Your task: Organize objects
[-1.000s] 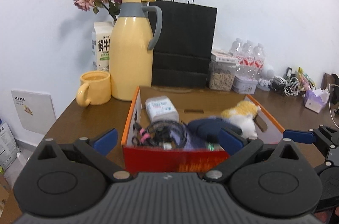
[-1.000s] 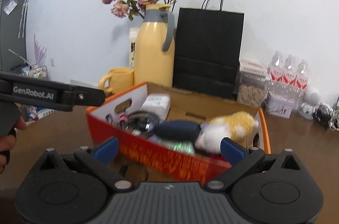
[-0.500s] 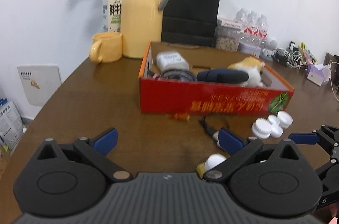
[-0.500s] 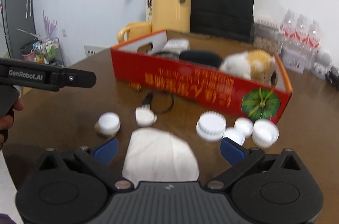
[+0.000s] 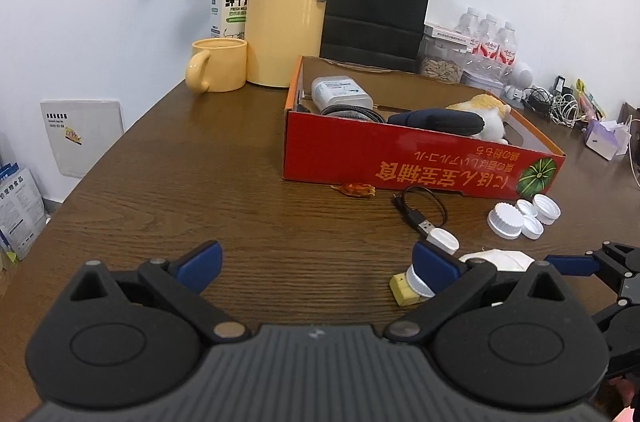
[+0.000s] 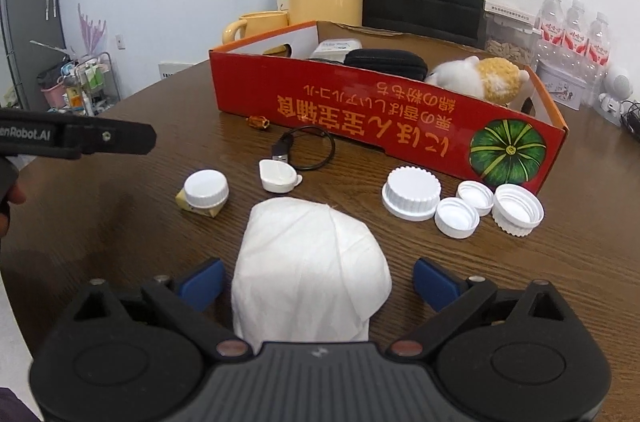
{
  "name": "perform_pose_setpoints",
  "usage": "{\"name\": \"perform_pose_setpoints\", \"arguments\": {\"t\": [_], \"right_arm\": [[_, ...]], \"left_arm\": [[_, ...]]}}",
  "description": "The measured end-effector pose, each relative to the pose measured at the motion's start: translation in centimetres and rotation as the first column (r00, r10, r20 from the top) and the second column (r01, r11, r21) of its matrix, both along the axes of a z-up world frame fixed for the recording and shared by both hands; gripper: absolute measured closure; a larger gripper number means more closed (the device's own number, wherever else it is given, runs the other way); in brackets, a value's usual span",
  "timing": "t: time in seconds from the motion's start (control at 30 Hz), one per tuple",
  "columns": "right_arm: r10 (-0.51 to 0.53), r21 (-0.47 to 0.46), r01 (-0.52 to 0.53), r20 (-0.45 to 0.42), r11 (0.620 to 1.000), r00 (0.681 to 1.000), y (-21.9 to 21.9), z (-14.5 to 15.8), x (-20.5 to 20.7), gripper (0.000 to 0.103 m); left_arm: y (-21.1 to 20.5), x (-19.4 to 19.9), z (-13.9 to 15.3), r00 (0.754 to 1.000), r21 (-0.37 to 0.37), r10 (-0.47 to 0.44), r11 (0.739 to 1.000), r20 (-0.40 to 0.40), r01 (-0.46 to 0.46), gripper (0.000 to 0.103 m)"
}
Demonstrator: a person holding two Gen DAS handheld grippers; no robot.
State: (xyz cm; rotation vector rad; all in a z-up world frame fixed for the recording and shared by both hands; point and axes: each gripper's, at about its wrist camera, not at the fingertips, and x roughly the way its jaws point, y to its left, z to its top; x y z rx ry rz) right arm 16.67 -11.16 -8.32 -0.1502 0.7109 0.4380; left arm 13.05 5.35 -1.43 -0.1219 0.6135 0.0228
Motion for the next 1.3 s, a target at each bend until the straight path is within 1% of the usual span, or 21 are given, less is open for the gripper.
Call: {"name": "perform_pose_setpoints", "arguments": {"t": [0.13,0.2,0.23,0.3,0.33,0.67,0.93,1.13,1.2,1.27,1.3], "right_arm": [[0.017,0.006,-0.017,0.013,1.0,1.0,0.0,0.1,-0.2,0.013],[0.023,0.012,-0.023,0.017,1.0,1.0,0.0,0.2,-0.3,0.02],[0.025,0.013,-0.025,0.02,1.0,0.999,0.0,0.2,-0.4,0.022],[0.028,0.019,-0.028,0.025,0.999,0.999,-0.1,0.3,-0.4,0.031],[0.027,0.023,-0.028,0.026,0.999,0.999,-0.1,0.4,-0.4,0.033],[0.019,0.07,-0.023,0.046,0.997,0.999,-0.6,0.8,-0.7,0.035],[-0.024,0.099,0.016,0.085,0.995,0.996,-1.9,2.0,-0.8,0.036],[-0.072,0.109,0.062,0.094,0.992,0.993,-3.1,2.3,-0.4,0.036],[-0.081,0.111,0.07,0.094,0.991,0.992,-3.4,2.3,-0.4,0.036],[-0.084,0.112,0.074,0.093,0.991,0.992,-3.6,2.2,-0.3,0.036],[-0.085,0.113,0.074,0.092,0.991,0.992,-3.6,2.1,-0.3,0.036]], "left_arm": [[0.1,0.0,-0.2,1.0,-0.003,0.002,1.0,-0.007,-0.002,0.0],[0.1,0.0,-0.3,1.0,-0.004,-0.001,1.0,-0.009,0.001,0.0],[0.0,-0.1,-0.4,1.0,-0.004,-0.003,1.0,-0.01,0.003,0.0],[0.0,-0.1,-0.4,1.0,-0.004,-0.005,1.0,-0.011,0.005,0.0],[-0.1,-0.1,-0.5,1.0,-0.005,-0.006,1.0,-0.012,0.006,0.0],[-0.6,0.0,-0.7,1.0,0.003,-0.021,1.0,-0.021,0.021,0.0],[-2.2,0.7,-1.2,0.997,0.027,-0.069,0.997,-0.033,0.069,0.0],[-4.1,1.3,-1.4,0.993,0.066,-0.119,0.991,-0.019,0.12,0.0],[-4.8,1.4,-1.5,0.99,0.08,-0.137,0.987,-0.015,0.138,0.003],[-5.6,1.6,-1.6,0.987,0.101,-0.159,0.982,-0.011,0.159,0.015],[-5.9,1.6,-1.7,0.985,0.109,-0.17,0.979,-0.009,0.17,0.017]]}}
